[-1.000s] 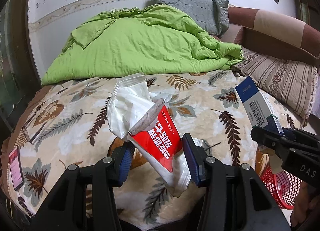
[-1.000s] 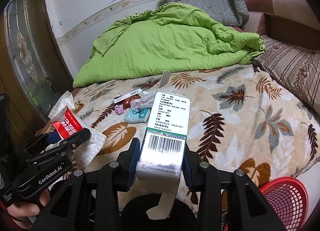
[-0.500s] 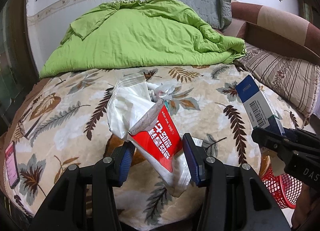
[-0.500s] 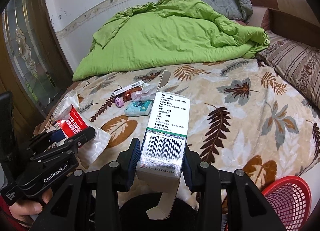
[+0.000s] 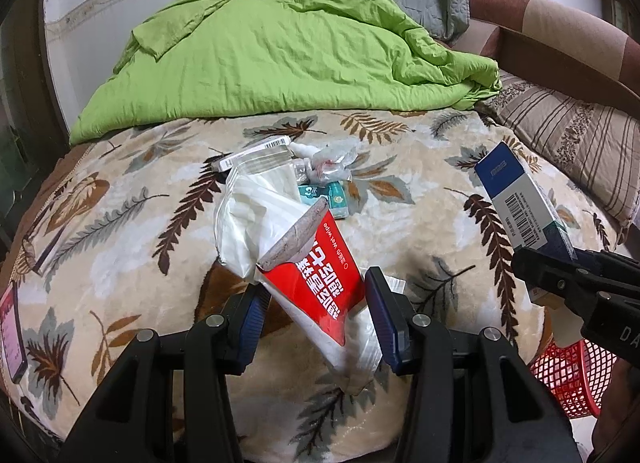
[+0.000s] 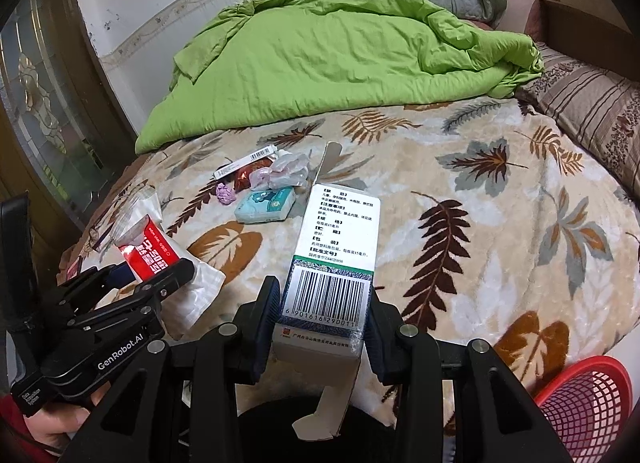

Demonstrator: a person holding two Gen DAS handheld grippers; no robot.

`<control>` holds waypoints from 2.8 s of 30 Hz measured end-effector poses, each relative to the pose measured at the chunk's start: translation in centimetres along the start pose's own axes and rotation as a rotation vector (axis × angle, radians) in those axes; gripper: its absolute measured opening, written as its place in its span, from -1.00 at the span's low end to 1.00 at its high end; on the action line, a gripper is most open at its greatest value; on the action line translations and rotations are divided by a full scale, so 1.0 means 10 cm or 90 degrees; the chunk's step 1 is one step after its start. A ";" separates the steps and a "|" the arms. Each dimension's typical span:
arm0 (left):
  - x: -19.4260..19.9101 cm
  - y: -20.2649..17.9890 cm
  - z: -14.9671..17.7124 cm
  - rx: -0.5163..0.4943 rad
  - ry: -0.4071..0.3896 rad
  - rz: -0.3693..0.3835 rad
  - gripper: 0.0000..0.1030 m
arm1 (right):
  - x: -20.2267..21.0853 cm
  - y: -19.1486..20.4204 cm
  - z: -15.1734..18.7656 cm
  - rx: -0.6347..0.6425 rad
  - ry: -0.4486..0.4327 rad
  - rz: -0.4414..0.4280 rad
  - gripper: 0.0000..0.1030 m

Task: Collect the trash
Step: 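Lift both held items off the bed toward the wastebasket, then open both tools over the red wastebasket to drop the packet and box, then return to the bed and grasp the pink foil wrapper with the left tool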

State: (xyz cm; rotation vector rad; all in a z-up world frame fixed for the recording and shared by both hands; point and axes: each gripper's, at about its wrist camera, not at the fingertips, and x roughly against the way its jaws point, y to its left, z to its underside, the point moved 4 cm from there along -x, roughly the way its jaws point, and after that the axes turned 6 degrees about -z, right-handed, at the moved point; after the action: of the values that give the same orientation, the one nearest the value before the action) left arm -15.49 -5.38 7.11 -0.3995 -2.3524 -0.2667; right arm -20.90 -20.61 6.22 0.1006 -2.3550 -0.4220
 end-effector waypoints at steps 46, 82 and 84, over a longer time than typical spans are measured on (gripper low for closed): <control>0.71 -2.73 0.43 -0.374 0.080 0.440 0.17 | 1.99 -1.99 1.29 -0.293 -0.044 0.231 0.20; -0.89 0.94 -0.58 0.143 0.097 0.036 0.22 | -0.12 -0.25 -0.28 -0.014 0.038 -0.024 0.20; -1.08 1.04 -0.64 0.169 0.106 0.036 0.19 | -0.19 -0.19 -0.36 -0.003 0.035 -0.027 0.20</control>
State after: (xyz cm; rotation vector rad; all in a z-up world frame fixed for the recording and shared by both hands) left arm -0.29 0.15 4.99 -0.3008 -2.1722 0.0390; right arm -17.12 -23.04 6.75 0.1585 -2.3011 -0.4395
